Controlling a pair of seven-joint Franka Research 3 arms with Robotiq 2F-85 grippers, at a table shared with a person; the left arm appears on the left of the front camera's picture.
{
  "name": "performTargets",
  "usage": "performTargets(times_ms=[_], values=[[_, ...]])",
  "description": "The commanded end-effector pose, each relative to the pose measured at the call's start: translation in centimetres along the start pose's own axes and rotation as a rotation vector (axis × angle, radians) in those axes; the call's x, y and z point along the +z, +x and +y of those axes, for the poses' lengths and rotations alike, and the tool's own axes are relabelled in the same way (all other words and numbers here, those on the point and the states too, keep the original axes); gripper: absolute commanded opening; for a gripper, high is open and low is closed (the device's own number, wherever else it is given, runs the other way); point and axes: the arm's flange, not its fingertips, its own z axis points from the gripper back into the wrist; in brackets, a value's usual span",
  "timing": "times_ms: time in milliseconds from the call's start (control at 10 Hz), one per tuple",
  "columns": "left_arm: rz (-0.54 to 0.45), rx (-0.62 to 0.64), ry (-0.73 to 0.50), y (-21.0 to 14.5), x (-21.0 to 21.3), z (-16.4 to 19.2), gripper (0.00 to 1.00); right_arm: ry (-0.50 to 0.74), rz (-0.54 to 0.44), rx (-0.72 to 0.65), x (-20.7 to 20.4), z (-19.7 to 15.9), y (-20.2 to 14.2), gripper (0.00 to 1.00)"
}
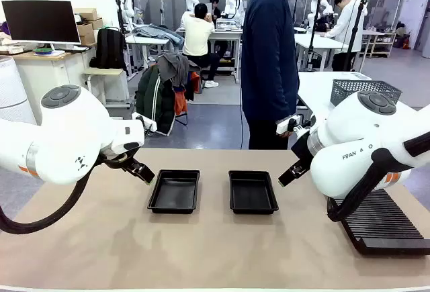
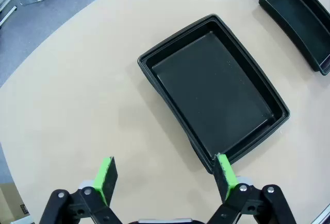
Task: Inspect and transfer BCBs to ESD trays.
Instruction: Pick up the Blank PCB from the PCB Rack and place it in the left ESD tray.
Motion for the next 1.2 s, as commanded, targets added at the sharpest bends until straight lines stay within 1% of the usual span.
performTargets(times_ms=[0,900,1000,1100], values=[[0.0,0.0,0.0,0.0,0.0,0.0,1.0,0.0,0.0,0.0,0.0,0.0,0.0,1.0],[0.0,0.0,0.0,0.0,0.0,0.0,1.0,0.0,0.0,0.0,0.0,0.0,0.0,1.0],[0.0,-0.004,-0.001,0.0,0.0,-0.2,1.0,0.047,0.005,-0.116,1.9,0.0,0.3,1.0],[0.003,0.056,-0.004,0.6,2.6,0.4,1.0,0.107,0.012,-0.197,4.2,-0.7,0.2,1.0]])
